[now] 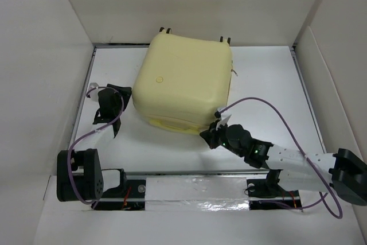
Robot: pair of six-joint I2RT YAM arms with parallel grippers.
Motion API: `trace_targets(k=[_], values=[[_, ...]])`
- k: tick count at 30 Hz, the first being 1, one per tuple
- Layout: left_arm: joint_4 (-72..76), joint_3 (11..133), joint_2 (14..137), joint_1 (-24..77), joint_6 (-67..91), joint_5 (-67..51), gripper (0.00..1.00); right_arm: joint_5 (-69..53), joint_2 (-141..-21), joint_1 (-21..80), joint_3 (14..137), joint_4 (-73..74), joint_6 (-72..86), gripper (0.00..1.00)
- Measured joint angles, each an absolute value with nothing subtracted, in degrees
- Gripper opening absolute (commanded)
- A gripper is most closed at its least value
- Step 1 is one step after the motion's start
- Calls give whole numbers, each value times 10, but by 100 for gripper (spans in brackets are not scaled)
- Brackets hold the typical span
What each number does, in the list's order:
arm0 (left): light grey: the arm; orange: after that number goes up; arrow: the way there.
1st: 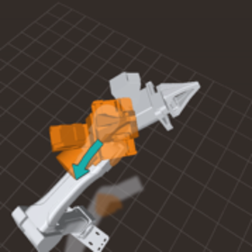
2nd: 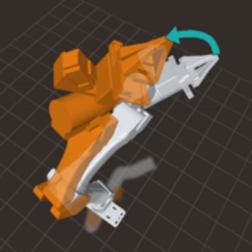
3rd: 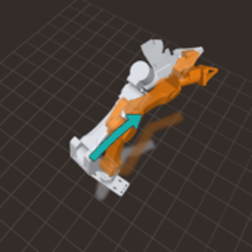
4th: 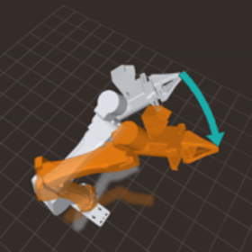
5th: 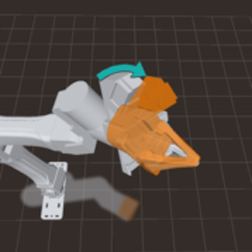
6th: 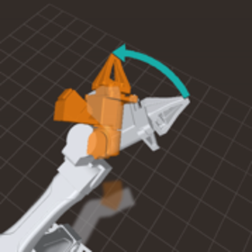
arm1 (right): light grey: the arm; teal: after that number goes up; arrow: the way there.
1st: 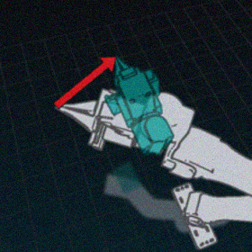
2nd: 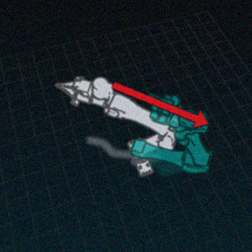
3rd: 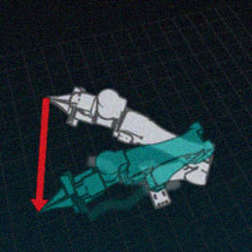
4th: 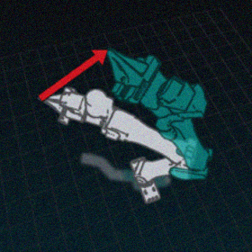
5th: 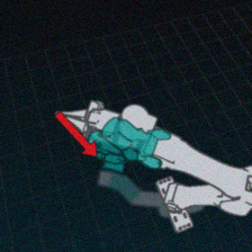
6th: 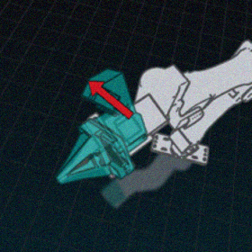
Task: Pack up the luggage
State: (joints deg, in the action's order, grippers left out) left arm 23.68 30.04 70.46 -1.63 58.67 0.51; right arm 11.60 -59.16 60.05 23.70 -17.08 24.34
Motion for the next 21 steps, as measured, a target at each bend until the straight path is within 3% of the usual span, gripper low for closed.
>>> trace_targets(k=[11, 21], values=[[363, 210, 681, 197, 606, 60, 48, 126, -760, 645, 385, -142, 212, 0], [332, 152, 611, 303, 632, 271, 47, 181, -904, 682, 556, -27, 164, 0]])
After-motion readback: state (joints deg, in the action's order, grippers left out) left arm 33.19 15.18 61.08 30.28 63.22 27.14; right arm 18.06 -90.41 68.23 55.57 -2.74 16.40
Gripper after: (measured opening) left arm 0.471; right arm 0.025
